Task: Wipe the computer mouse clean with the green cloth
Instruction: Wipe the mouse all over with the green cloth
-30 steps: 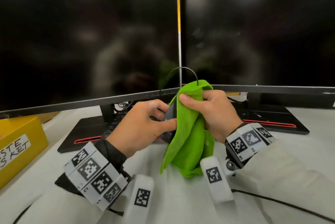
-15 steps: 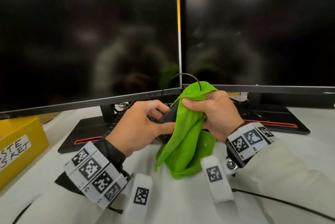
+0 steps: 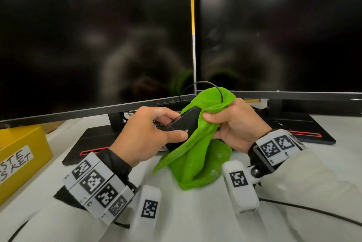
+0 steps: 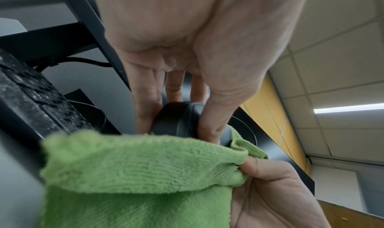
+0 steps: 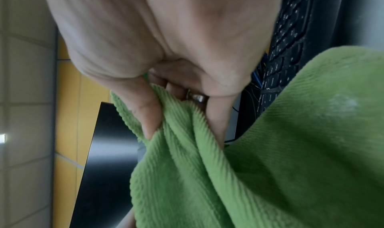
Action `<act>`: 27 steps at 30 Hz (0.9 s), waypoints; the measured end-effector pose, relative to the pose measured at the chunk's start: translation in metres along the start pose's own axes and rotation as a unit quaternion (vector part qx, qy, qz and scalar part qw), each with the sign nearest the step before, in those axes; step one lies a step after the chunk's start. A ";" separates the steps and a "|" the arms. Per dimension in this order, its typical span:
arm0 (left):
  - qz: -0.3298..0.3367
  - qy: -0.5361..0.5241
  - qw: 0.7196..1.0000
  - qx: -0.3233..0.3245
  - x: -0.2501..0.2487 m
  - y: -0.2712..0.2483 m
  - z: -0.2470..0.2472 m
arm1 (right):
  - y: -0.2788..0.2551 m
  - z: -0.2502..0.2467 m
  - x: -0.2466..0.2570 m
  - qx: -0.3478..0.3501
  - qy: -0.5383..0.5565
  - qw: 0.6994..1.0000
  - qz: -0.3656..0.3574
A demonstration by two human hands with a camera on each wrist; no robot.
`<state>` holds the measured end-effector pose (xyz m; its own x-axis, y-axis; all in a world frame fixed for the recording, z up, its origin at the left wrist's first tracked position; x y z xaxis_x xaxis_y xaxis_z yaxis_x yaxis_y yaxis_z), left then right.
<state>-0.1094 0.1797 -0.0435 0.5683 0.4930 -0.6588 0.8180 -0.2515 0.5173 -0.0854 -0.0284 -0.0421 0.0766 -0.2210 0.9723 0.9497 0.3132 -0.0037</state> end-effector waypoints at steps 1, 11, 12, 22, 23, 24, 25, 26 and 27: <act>-0.002 -0.001 1.000 -0.007 0.000 0.000 0.000 | 0.001 0.000 -0.001 -0.001 0.005 1.000 0.002; 0.013 0.032 0.999 -0.029 -0.001 -0.001 0.008 | 0.001 0.018 -0.002 -0.062 0.012 0.997 -0.052; 0.010 0.025 0.999 -0.027 -0.002 -0.001 0.007 | 0.001 0.018 -0.002 -0.062 0.012 0.996 -0.062; -0.075 -0.180 0.980 -0.036 -0.004 -0.002 -0.005 | 0.007 0.006 -0.005 0.022 0.070 0.994 -0.086; -0.084 -0.200 0.976 -0.036 -0.005 -0.002 -0.005 | 0.007 0.005 -0.006 0.024 0.081 0.993 -0.084; -0.092 -0.219 0.971 -0.036 -0.007 -0.002 -0.004 | 0.008 0.005 -0.006 0.023 0.091 0.992 -0.083; -0.100 -0.239 0.965 -0.036 -0.008 -0.002 -0.004 | 0.009 0.005 -0.007 0.018 0.101 0.991 -0.083; -0.106 -0.256 0.960 -0.037 -0.008 -0.002 -0.004 | 0.009 0.005 -0.007 0.012 0.109 0.990 -0.085; -0.111 -0.269 0.956 -0.039 -0.009 -0.001 -0.004 | 0.010 0.006 -0.007 0.005 0.113 0.990 -0.090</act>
<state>-0.1158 0.1789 -0.0363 0.3631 0.0221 -0.9315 0.9262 -0.1175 0.3583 -0.0785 -0.0187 -0.0472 -0.0260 -0.4744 0.8799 0.9511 0.2592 0.1679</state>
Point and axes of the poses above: each hand's wrist, its own y-axis towards the middle knuckle, its own z-axis out of the palm, x = y × z, the point moved 1 cm from there along y, towards the middle knuckle, and after that the axes turned 12 degrees about z, right-handed, at the moved point
